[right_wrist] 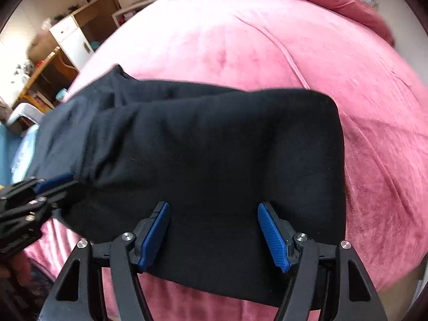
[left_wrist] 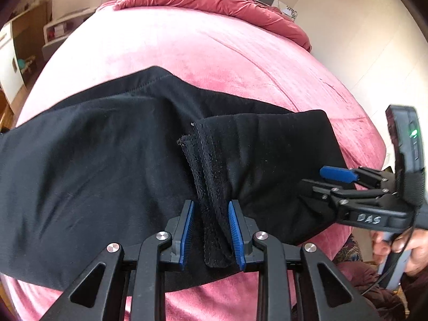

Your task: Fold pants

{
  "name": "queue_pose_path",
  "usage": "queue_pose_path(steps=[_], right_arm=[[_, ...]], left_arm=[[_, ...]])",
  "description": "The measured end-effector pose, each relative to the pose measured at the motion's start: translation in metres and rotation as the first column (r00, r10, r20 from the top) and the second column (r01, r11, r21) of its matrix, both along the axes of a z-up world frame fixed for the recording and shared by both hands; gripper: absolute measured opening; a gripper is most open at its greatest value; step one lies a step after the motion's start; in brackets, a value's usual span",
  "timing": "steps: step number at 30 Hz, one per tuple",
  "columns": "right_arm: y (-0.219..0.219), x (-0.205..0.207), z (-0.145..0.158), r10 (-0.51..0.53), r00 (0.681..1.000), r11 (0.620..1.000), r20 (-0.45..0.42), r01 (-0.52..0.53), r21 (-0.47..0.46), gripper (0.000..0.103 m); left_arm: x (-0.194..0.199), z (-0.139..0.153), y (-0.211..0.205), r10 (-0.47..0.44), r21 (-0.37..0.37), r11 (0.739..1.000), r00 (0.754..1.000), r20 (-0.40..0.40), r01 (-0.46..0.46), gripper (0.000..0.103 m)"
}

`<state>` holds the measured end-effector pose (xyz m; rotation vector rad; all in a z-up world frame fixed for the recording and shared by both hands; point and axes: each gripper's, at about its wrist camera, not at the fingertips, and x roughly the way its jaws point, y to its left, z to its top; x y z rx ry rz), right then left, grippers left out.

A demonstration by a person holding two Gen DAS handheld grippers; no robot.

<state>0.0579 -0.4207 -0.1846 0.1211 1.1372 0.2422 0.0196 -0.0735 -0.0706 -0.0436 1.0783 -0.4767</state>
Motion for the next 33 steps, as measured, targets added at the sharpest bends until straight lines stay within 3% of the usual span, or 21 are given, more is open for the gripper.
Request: queue_pose_path(steps=[5, 12, 22, 26, 33], right_arm=[[0.016, 0.000, 0.022, 0.053, 0.996, 0.998, 0.069, -0.055, 0.020, 0.068], [0.045, -0.004, 0.038, 0.172, 0.980, 0.985, 0.096, -0.172, -0.007, 0.063], [0.085, 0.012, 0.012, 0.230, 0.972, 0.973, 0.051, -0.229, -0.021, 0.059], [0.105, 0.028, -0.004, 0.247, 0.968, 0.967, 0.034, -0.244, -0.078, 0.059], [0.114, 0.046, -0.016, 0.205, 0.977, 0.973, 0.064, -0.197, -0.120, 0.061]], left_arm=[[-0.012, 0.009, 0.005, 0.018, 0.016, 1.000, 1.000, 0.022, -0.018, 0.028], [-0.027, 0.027, 0.021, 0.082, 0.037, 0.996, 0.993, 0.079, -0.085, 0.028], [-0.037, 0.039, 0.048, 0.155, 0.030, 0.987, 0.983, 0.101, -0.159, 0.028], [-0.037, 0.041, 0.057, 0.176, 0.028, 0.983, 0.980, 0.096, -0.180, 0.028], [-0.038, 0.043, 0.066, 0.198, 0.026, 0.979, 0.976, 0.093, -0.201, 0.029]])
